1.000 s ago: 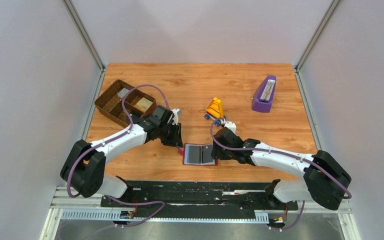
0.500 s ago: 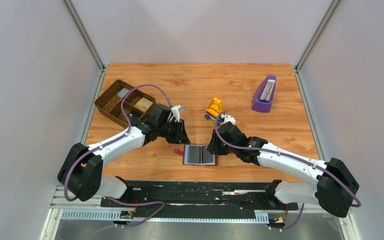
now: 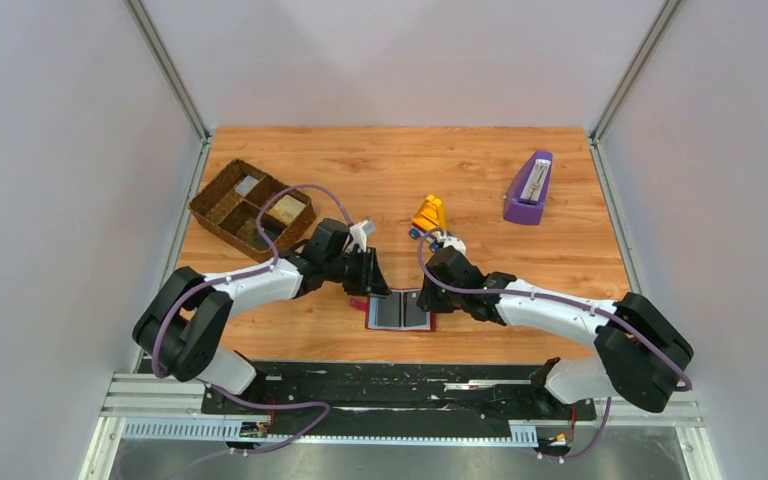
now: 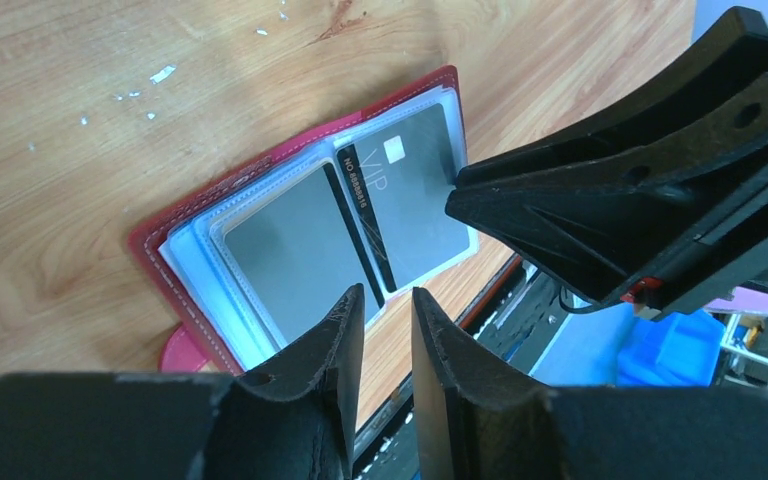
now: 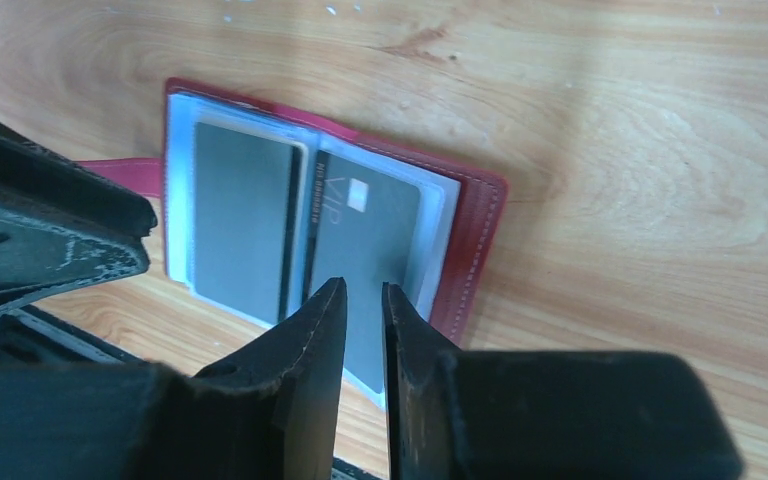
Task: Take the credit cards out of the card holder
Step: Remove the credit card from the card holder.
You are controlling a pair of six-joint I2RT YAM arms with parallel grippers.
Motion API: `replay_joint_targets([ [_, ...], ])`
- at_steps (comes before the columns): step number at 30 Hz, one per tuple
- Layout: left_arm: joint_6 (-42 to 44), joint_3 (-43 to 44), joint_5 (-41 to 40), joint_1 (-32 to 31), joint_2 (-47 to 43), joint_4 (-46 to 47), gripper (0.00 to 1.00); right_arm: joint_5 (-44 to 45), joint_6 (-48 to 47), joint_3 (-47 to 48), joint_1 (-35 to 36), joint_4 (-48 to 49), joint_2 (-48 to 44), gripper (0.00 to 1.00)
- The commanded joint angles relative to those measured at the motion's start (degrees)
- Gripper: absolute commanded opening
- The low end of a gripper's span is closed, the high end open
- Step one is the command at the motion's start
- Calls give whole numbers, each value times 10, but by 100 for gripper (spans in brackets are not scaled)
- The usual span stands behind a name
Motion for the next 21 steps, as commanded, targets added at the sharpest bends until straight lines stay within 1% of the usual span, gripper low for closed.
replay_joint_targets([
  [1, -23, -11, 11, -12, 24, 76, 31, 1, 4, -25, -9, 33, 7, 20],
  [7, -29, -13, -7, -23, 45, 103, 33, -5, 14, -55, -16, 48, 15, 20],
  [10, -34, -20, -19, -24, 57, 133, 34, -3, 17, -64, -18, 50, 14, 20],
  [21, -34, -25, -53, -32, 104, 167, 38, 0, 21, -79, -21, 53, 2, 19],
])
